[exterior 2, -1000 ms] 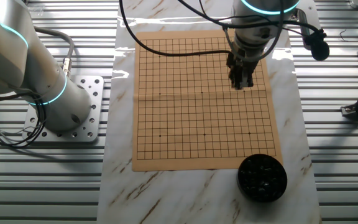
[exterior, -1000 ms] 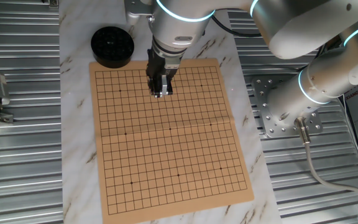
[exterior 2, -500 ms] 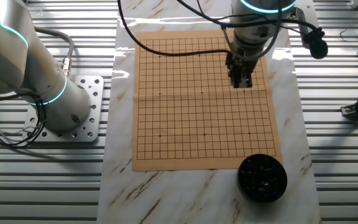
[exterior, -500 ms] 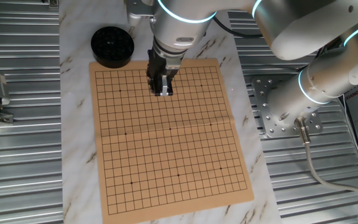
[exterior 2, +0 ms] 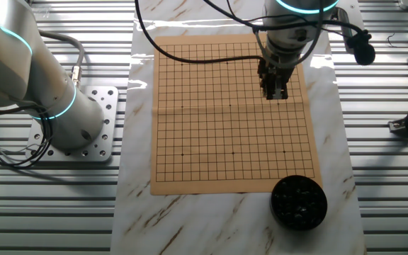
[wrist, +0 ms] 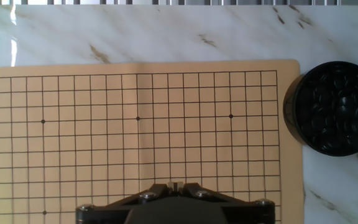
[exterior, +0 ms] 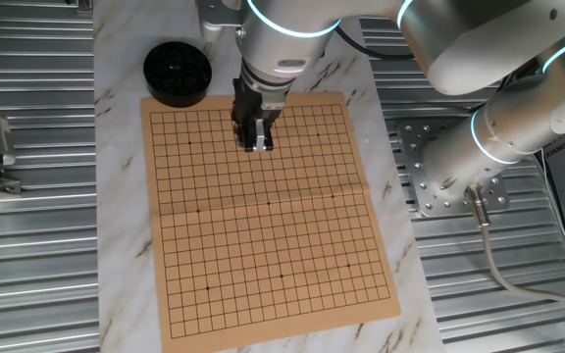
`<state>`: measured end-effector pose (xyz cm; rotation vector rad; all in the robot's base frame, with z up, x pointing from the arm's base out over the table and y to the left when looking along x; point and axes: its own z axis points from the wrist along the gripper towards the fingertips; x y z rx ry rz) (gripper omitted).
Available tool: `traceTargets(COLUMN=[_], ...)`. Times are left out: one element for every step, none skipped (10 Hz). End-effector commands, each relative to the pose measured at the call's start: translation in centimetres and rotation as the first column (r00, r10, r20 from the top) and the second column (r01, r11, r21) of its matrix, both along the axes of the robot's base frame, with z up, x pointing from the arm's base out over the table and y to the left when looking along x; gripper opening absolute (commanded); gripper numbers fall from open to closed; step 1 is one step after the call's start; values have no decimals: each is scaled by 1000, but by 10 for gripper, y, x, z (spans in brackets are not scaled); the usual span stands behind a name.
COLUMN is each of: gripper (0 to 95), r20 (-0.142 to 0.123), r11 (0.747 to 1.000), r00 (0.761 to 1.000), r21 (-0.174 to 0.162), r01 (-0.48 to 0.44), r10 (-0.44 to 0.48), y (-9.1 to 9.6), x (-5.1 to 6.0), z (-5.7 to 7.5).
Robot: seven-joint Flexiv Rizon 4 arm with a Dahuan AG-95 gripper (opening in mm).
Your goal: Play the first move as black on the 3-4 point in the upper right corner of the Go board
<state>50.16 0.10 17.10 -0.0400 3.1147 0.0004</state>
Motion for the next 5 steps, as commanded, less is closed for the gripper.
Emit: traceTargets(gripper=[0,0,0,0,0], r20=[-3,-6,-3,0,2], r11=[1000,1000,1000,1000,1000], r00=[1000,1000,1000,1000,1000], r21=[-1,-4,-4,-3,-1], r01=[4,6,6,3,3], r10=[-4,-6,-6,-3,-3], y=[-1,-1,-1,-1,-1], x=[-1,-1,-1,-1,-1], z=[0,-1,-1,-1,0])
